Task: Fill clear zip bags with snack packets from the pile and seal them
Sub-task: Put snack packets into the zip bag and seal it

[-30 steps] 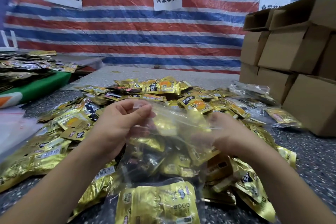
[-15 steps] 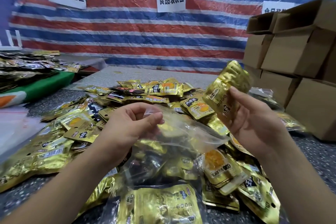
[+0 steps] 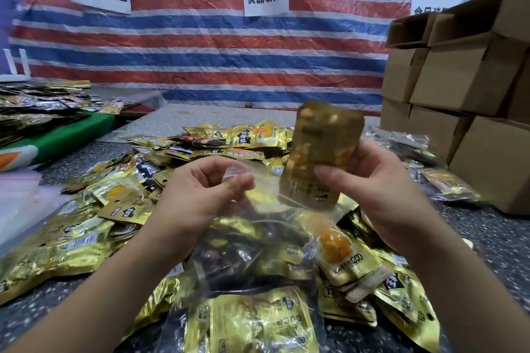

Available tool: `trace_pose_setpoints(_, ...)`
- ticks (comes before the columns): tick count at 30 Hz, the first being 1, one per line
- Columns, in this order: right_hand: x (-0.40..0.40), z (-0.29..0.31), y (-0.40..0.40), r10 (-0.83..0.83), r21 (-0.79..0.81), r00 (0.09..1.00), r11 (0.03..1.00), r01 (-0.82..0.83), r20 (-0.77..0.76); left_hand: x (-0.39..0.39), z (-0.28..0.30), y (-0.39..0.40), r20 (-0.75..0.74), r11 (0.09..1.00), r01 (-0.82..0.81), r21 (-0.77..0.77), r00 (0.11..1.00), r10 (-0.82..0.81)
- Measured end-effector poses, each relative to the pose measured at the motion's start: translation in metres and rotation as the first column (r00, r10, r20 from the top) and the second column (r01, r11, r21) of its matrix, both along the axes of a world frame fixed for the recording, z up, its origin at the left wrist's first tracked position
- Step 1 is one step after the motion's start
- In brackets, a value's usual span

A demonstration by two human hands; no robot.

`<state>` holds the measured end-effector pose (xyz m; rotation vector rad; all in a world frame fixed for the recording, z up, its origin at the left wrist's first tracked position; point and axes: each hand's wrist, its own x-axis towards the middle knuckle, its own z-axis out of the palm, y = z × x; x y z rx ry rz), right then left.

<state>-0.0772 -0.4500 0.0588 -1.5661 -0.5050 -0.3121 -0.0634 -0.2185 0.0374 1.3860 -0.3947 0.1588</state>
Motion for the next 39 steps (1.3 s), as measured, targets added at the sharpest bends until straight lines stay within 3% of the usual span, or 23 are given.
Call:
trace_pose_setpoints(4,-0.004,-0.001,0.001,0.041,-0.207,0.999,0.977,-0.042,-0.011,0.000,0.000,-0.001,0.008,1.000,-0.018,0.015,1.000,0.018)
trace_pose_setpoints(16,-0.008,-0.004,0.006,0.031,-0.451,0.999,0.892,-0.033,-0.011,-0.004,0.000,-0.004,0.054,0.998,-0.059,0.021,0.997,0.058)
trace_pose_setpoints(22,-0.007,-0.004,0.003,0.039,-0.520,0.998,0.854,-0.014,0.038,-0.010,0.004,-0.006,0.095,0.994,-0.095,0.047,0.991,0.090)
trace_pose_setpoints(26,-0.009,-0.003,0.000,0.135,-0.451,0.991,0.884,-0.126,-0.011,-0.012,0.004,-0.007,0.086,0.995,-0.088,0.035,0.993,0.085)
trace_pose_setpoints(30,-0.009,-0.003,-0.002,0.132,-0.478,0.990,0.868,-0.134,-0.038,-0.014,0.004,-0.006,0.054,0.997,-0.060,0.044,0.997,0.058)
trace_pose_setpoints(35,-0.010,-0.001,0.002,0.050,-0.654,0.998,0.757,-0.008,0.045,-0.013,0.001,-0.007,0.113,0.990,-0.054,0.133,0.993,0.039)
trace_pose_setpoints(39,-0.012,-0.002,0.009,0.005,-0.633,0.997,0.773,0.044,0.075,-0.014,0.000,-0.007,0.139,0.984,-0.066,0.166,0.989,0.043)
